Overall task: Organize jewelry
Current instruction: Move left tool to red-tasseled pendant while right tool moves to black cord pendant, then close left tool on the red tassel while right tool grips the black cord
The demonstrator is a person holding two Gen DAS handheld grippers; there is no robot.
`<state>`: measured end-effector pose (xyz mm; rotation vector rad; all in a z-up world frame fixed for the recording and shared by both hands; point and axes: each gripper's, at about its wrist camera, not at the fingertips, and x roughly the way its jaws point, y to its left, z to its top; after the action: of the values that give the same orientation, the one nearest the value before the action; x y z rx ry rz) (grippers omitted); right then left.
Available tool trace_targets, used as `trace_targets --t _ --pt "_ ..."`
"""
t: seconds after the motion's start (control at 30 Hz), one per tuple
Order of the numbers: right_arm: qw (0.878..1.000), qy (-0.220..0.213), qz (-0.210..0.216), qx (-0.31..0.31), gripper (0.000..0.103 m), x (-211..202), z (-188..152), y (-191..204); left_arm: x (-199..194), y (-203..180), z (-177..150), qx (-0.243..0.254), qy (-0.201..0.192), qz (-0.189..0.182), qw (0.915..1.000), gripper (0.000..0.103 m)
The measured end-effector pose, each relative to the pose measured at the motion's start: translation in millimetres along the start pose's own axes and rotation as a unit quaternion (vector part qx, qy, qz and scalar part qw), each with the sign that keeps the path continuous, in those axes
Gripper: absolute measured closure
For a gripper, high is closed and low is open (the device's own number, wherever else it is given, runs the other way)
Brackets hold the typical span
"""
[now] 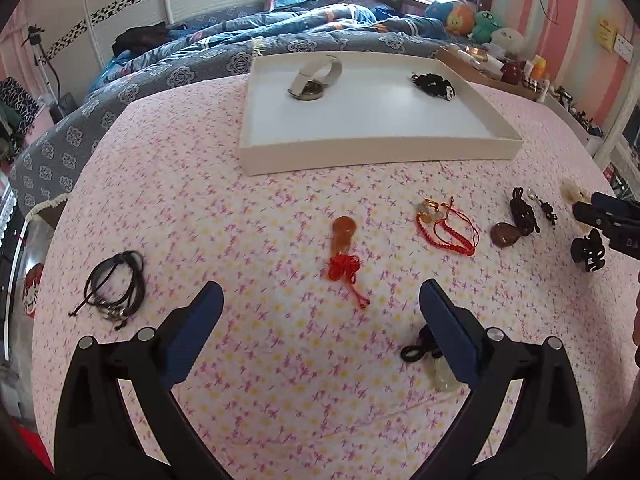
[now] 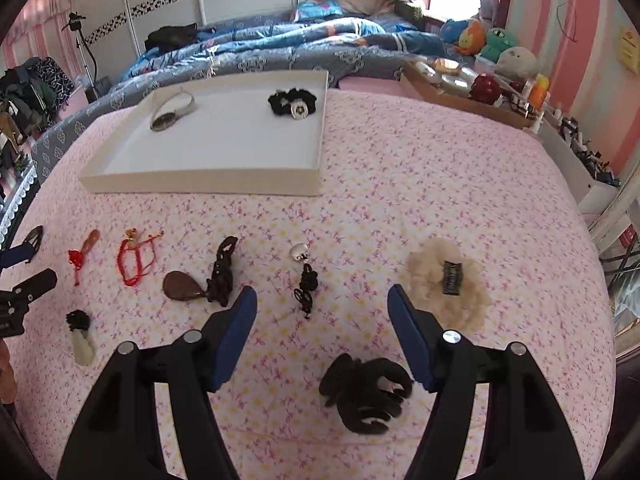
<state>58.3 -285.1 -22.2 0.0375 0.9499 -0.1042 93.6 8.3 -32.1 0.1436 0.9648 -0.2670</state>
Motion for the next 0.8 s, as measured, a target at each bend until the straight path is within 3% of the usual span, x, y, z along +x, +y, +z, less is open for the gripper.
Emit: trace_targets --t 0.4,0.6,0.8 --pt "1.000 0.014 0.004 -0.012 0.035 14 9 6 20 -8 8 0.015 0.013 -0.011 0.9997 0.016" --pt "1.000 0.020 0.008 -0.012 0.035 20 10 10 31 -8 7 0.016 0.028 -0.018 0.9993 0.029" --pt "1.000 0.021 0.016 -0.004 0.035 21 13 11 35 -8 7 0.017 0.033 -0.022 0.9991 0.034"
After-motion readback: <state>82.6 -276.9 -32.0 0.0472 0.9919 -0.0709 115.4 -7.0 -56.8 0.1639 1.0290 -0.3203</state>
